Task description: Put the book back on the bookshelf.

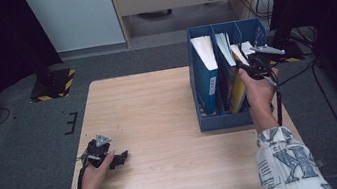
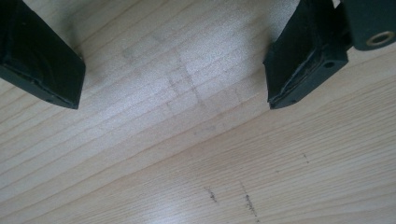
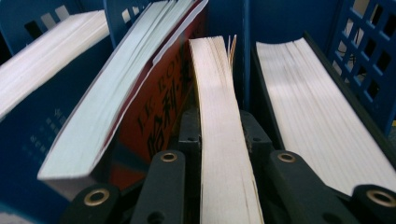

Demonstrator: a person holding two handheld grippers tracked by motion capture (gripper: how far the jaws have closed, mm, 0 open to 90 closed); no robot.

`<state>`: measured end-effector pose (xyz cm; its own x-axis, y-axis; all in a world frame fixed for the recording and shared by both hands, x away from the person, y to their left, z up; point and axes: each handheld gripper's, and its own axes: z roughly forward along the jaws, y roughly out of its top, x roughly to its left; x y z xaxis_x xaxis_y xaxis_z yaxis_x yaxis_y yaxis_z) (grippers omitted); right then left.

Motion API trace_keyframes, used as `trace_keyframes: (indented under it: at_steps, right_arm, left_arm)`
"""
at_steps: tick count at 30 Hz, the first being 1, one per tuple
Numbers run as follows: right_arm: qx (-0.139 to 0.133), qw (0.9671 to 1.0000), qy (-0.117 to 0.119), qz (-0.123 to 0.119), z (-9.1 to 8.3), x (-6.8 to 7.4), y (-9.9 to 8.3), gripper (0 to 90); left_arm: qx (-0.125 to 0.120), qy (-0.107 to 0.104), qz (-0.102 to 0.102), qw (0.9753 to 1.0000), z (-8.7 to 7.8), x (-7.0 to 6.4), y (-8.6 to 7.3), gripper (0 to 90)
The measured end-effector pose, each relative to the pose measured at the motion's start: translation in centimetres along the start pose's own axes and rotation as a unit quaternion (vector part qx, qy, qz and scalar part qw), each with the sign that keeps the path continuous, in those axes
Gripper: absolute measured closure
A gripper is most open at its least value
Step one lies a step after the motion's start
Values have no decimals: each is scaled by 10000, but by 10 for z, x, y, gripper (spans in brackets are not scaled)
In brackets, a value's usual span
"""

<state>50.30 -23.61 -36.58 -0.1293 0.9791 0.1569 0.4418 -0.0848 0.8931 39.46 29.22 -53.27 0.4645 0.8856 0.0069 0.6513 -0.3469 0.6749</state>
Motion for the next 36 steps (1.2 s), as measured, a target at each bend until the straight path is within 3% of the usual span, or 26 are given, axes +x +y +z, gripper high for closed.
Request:
trace_keyframes:
  at_steps: [16, 36]
  right_arm:
    - [-60, 9999, 3, 86, 21, 0, 11, 747]
    - [-79, 9999, 10, 139, 21, -7, 9, 746]
  left_arm:
    - [-15, -18, -1, 10000, 0, 0, 0, 43]
    - [-6, -27, 16, 10000, 1, -1, 1, 43]
